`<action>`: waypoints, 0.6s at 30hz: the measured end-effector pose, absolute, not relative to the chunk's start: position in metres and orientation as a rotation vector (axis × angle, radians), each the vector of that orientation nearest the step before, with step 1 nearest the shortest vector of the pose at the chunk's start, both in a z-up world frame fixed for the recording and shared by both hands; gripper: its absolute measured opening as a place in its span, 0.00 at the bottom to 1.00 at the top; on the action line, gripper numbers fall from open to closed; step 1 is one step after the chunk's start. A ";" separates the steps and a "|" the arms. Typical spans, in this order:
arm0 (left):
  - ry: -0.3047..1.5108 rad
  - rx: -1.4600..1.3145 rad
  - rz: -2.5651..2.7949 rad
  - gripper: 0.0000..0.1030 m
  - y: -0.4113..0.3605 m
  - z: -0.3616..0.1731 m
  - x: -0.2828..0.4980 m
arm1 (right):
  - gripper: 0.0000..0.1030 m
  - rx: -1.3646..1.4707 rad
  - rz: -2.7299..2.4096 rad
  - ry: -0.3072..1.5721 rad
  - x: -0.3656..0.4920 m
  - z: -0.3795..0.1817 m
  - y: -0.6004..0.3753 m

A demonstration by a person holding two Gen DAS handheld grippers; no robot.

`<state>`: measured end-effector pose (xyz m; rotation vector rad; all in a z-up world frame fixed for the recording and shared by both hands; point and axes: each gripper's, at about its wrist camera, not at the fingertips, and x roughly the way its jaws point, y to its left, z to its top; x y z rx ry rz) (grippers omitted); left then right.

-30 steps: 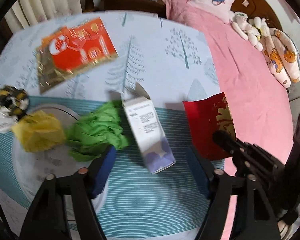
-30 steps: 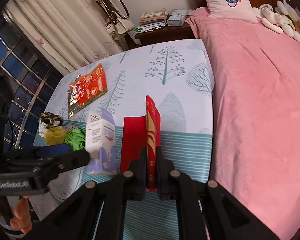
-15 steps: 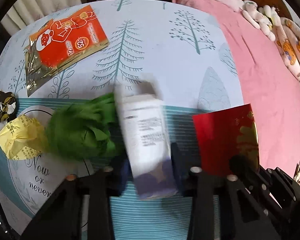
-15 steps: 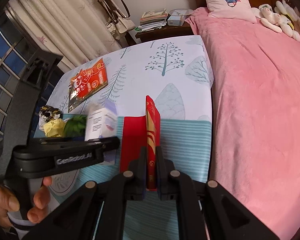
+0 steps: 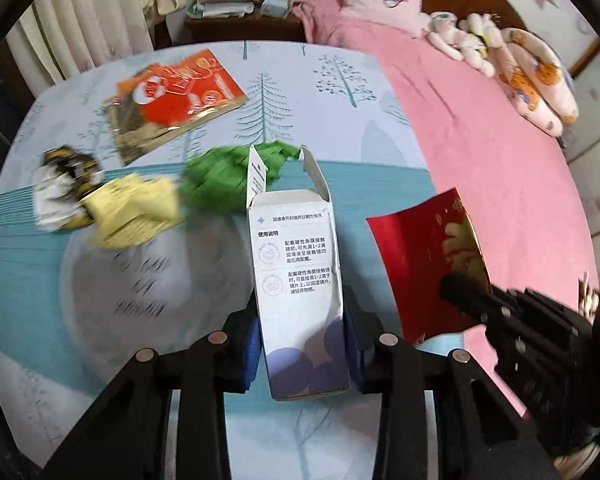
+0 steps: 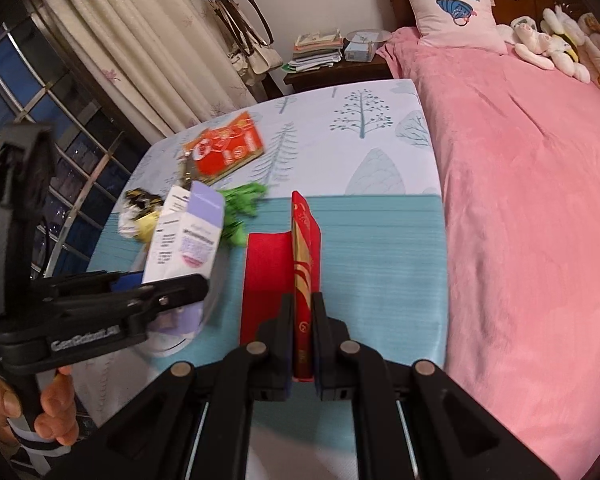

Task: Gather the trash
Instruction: 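Carry medicine box and red packet down over the bin and open both tools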

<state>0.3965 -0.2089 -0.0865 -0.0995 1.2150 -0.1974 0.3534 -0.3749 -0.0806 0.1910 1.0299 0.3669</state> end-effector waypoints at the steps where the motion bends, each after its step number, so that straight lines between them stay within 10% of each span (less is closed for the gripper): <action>1: 1.207 -0.091 -0.206 0.32 -0.203 -0.082 0.386 | 0.07 0.190 0.361 1.021 0.342 -0.076 -0.369; 18: 1.084 0.029 -0.369 0.32 -0.051 -0.032 0.163 | 0.07 0.254 0.253 0.956 0.118 -0.044 -0.242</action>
